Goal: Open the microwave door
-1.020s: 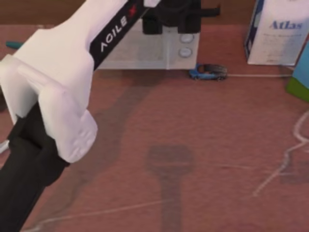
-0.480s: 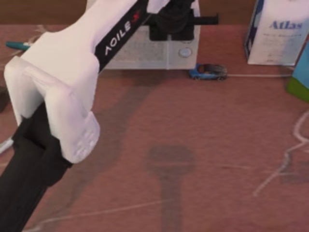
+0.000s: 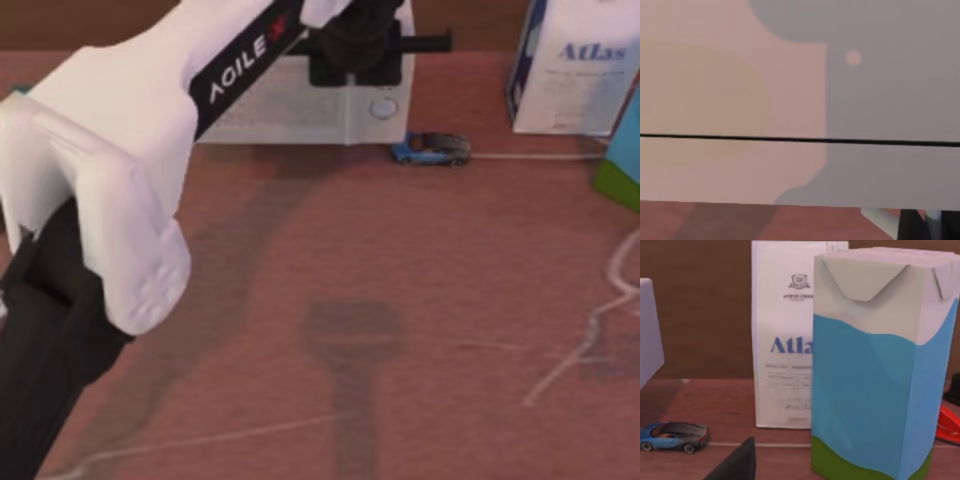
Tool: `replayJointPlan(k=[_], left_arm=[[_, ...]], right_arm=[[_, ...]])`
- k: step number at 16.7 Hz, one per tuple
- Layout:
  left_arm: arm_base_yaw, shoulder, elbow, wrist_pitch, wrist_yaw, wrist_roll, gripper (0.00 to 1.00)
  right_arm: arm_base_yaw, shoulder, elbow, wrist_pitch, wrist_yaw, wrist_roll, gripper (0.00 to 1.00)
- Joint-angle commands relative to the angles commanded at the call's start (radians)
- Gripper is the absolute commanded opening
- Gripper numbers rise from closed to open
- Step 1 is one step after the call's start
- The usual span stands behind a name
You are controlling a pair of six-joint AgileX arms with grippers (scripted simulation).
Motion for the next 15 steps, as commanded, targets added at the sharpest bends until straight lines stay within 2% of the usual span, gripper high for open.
replayJointPlan(k=[6, 15], left_arm=[[-0.004, -0.136, -0.300, 0.148, -0.011, -0.018, 0.00], [-0.005, -0.155, -0.330, 0.168, -0.013, -0.021, 0.00]], right_arm=[[0.000, 0.000, 0.000, 0.000, 0.000, 0.000, 1.00], [0.000, 0.000, 0.000, 0.000, 0.000, 0.000, 1.00]])
